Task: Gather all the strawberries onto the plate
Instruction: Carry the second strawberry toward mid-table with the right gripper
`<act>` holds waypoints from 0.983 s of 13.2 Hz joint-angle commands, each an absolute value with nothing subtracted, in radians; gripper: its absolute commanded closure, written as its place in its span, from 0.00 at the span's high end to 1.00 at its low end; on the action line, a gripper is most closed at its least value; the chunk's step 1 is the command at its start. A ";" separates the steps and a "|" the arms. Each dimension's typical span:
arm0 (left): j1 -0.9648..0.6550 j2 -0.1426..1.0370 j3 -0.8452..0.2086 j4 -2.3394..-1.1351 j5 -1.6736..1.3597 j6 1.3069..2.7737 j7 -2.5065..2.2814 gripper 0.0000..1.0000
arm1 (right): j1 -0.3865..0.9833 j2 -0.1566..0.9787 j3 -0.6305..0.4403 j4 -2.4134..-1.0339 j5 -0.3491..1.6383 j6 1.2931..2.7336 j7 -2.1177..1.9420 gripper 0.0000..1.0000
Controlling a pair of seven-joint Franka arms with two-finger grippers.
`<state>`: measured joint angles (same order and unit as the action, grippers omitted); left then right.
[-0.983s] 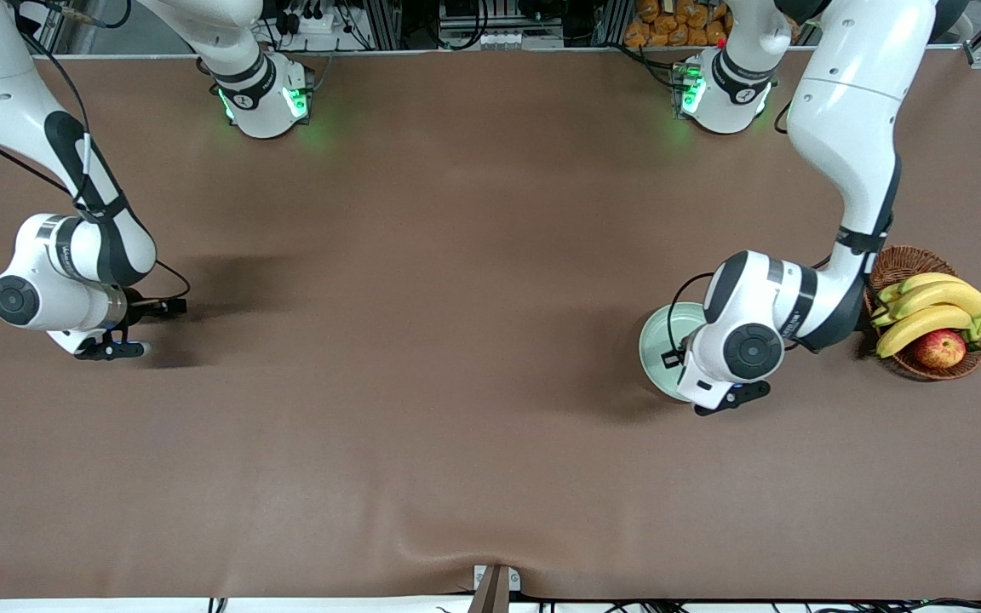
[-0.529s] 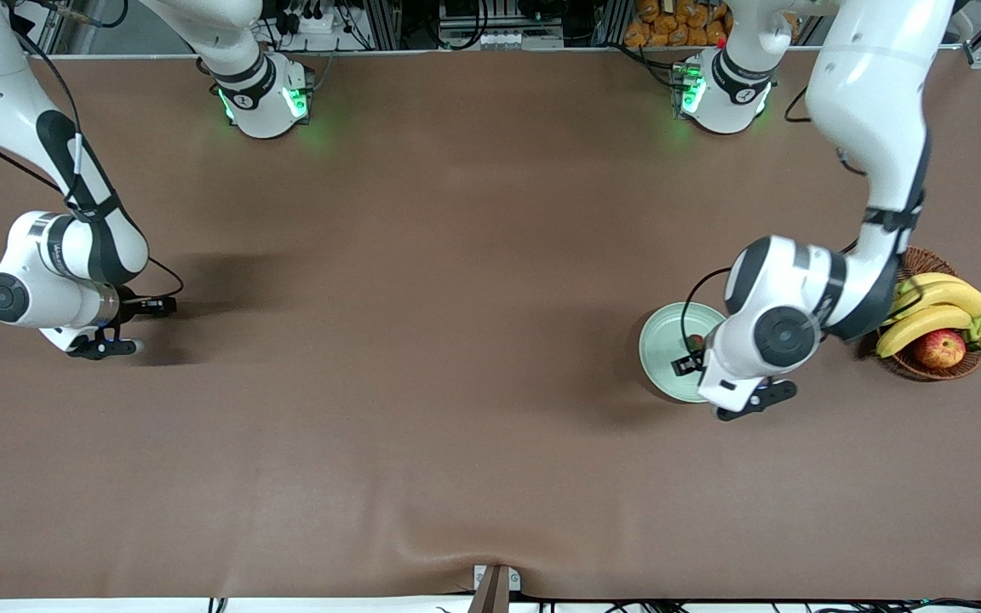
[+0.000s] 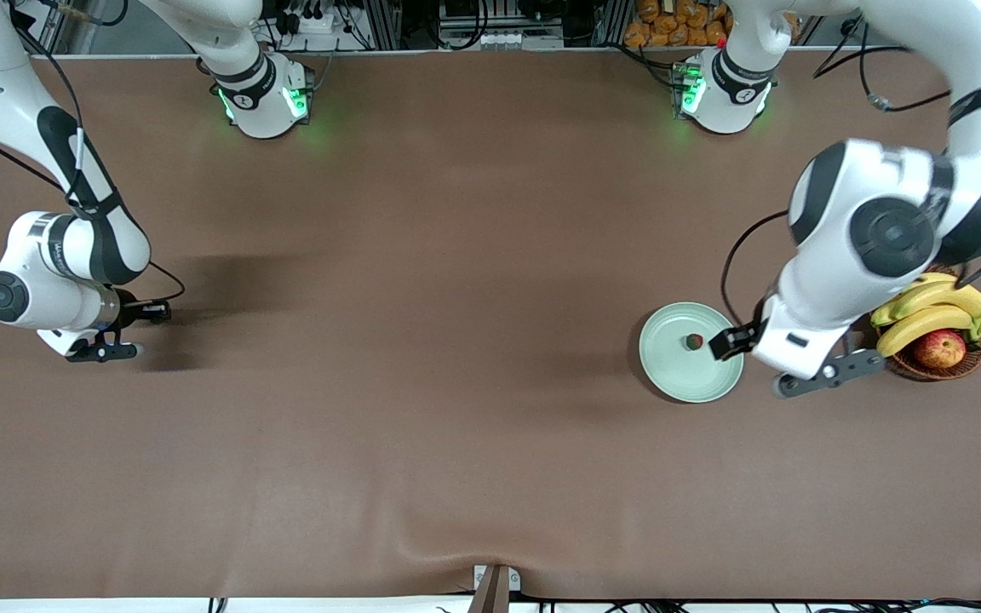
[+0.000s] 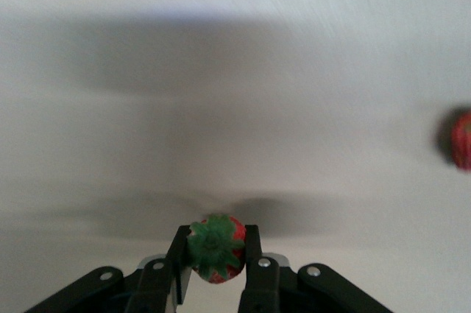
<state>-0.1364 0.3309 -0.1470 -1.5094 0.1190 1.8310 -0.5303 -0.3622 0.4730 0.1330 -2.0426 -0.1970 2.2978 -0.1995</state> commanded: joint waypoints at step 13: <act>-0.025 0.140 -0.155 -1.512 0.034 1.625 -0.192 1.00 | 0.203 0.730 0.337 -1.519 -0.129 2.283 -0.054 0.00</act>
<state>-0.0338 0.1718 -0.1508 -1.4940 0.0513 1.6439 -0.2157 0.1196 0.6521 0.3461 -1.6506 -0.1436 2.3072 -0.1197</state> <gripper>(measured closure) 0.000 0.674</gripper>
